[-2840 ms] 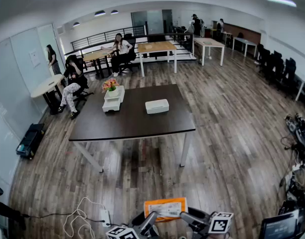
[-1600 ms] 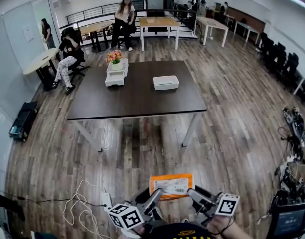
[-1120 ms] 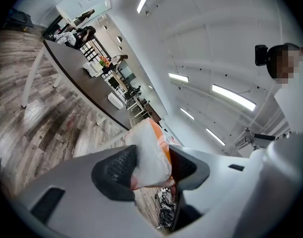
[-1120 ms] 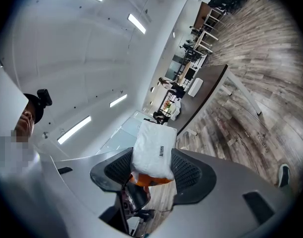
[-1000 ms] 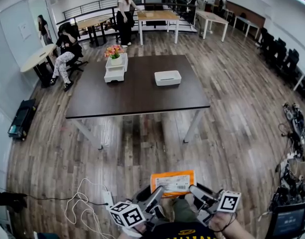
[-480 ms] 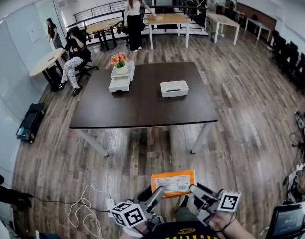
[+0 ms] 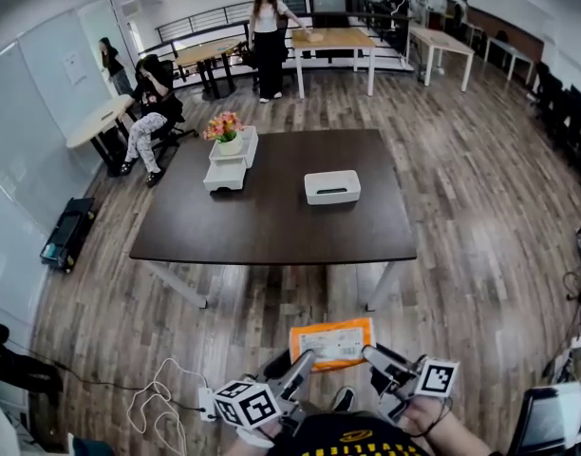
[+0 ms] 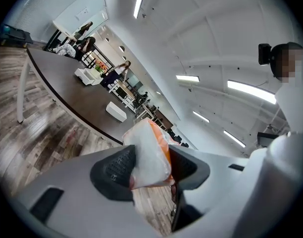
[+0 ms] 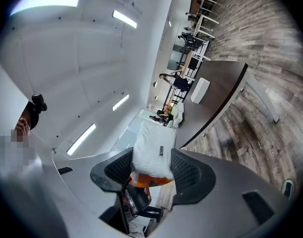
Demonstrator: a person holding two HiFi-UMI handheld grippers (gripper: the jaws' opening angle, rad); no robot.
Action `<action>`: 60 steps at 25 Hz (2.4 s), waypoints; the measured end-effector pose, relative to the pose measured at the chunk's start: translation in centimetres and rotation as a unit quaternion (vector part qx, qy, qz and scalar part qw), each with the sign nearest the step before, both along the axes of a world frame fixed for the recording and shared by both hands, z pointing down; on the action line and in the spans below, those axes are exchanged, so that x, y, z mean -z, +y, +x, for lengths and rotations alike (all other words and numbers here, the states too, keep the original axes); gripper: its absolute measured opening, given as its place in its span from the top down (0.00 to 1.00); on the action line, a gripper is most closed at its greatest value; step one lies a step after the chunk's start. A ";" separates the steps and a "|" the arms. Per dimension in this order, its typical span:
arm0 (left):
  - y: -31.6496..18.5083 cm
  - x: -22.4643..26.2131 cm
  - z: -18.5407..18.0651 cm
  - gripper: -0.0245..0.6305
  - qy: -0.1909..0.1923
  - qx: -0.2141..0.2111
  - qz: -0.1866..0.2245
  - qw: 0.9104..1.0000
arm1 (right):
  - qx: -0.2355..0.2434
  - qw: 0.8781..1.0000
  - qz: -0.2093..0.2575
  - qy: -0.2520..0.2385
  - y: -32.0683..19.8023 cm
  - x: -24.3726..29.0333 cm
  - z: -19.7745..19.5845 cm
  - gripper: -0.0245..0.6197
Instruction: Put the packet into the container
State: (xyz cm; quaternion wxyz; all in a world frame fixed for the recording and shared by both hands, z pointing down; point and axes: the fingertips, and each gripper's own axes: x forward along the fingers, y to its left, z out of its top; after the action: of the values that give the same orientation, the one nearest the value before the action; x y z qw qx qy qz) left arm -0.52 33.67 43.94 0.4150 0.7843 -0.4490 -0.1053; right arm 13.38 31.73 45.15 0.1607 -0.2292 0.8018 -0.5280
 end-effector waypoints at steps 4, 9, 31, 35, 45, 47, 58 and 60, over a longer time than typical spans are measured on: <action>-2.0 -0.1 0.6 0.68 -0.009 0.001 -0.012 1.000 | 0.002 1.000 -0.013 -0.008 -2.0 -0.4 0.6 0.58; -5.4 -1.0 0.2 0.68 -0.002 -0.001 -0.019 1.000 | 0.004 1.000 -0.017 0.006 -5.4 -1.3 0.3 0.58; -26.5 -1.9 -6.8 0.68 0.037 -0.073 -0.014 0.997 | -0.065 0.997 -0.029 0.038 -24.2 -1.1 -6.4 0.58; -28.8 -1.4 -8.2 0.68 0.038 -0.074 -0.013 0.996 | -0.063 0.997 -0.018 0.046 -26.2 -0.2 -7.9 0.58; -34.4 -2.3 -10.9 0.68 0.056 -0.026 -0.021 0.998 | -0.072 0.982 0.067 0.161 -31.6 1.4 -7.3 0.52; -35.7 -2.4 -11.1 0.68 0.042 -0.016 -0.027 0.999 | -0.054 0.979 0.089 0.173 -32.9 1.4 -8.0 0.52; -45.1 -3.8 -8.5 0.68 0.015 0.028 -0.047 0.998 | 0.014 0.958 0.133 0.253 -43.0 -0.6 -7.4 0.53; -46.6 -4.3 -7.6 0.68 0.017 0.031 -0.051 0.998 | 0.026 0.955 0.137 0.260 -44.7 -1.0 -7.0 0.53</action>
State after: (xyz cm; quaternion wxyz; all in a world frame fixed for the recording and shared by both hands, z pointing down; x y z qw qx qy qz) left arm -8.13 -12.98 48.22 0.4583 0.7460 -0.4709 -0.1083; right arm 6.35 -12.93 46.12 -0.0372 -0.3134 0.8862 -0.3391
